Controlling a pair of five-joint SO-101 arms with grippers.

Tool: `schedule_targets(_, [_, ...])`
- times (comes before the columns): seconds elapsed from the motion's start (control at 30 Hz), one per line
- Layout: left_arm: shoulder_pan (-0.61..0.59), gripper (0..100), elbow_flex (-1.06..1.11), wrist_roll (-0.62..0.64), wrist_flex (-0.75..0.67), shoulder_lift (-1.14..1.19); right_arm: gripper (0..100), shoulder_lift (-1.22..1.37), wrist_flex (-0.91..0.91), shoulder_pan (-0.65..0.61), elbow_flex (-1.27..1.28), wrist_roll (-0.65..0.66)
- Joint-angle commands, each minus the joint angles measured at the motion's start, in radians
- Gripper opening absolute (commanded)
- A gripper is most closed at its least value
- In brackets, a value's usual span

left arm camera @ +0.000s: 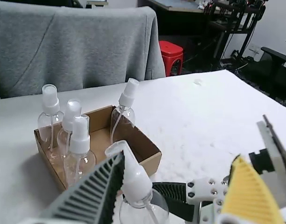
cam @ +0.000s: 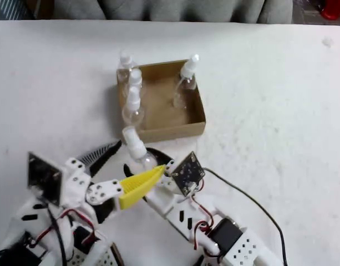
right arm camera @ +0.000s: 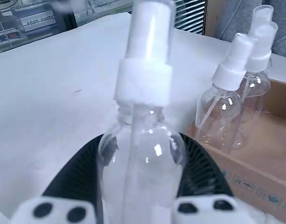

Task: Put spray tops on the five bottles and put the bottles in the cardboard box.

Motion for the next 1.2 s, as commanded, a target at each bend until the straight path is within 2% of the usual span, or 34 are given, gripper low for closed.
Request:
schedule_targets(0.0, [-0.01,32,-0.138,0.006,0.041,0.004,1.7,-0.013,0.001,0.012,-0.061,0.009])
schedule_targets(0.17, [-0.041,32,-0.189,0.006,0.051,0.01,1.7,-0.013,-0.002,0.038,-0.061,0.009])
schedule_targets(0.33, [-0.188,32,-0.195,0.009,0.02,0.035,1.7,-0.013,-0.002,0.042,-0.058,0.002])
schedule_targets(0.47, [-0.298,31,-0.218,0.069,0.023,0.116,1.7,-0.013,0.001,0.038,-0.058,0.002])
schedule_targets(0.6, [-0.364,20,-0.218,0.129,0.043,0.217,1.7,-0.013,0.005,0.036,-0.063,0.002])
schedule_targets(0.73, [-0.381,3,-0.219,0.238,0.015,0.32,1.7,-0.013,0.005,0.036,-0.063,0.002])
schedule_targets(0.77, [-0.381,1,-0.218,0.253,0.002,0.341,1.7,-0.013,0.005,0.036,-0.063,0.002])
schedule_targets(0.83, [-0.381,4,-0.218,0.27,-0.014,0.378,1.7,-0.013,0.005,0.036,-0.063,0.002])
schedule_targets(1.0, [-0.377,5,-0.207,0.276,-0.02,0.433,1.7,-0.013,0.008,-0.021,-0.064,0.002])
schedule_targets(1.17, [-0.383,5,-0.097,0.276,-0.149,0.469,1.7,-0.013,0.085,-0.065,-0.106,-0.057])
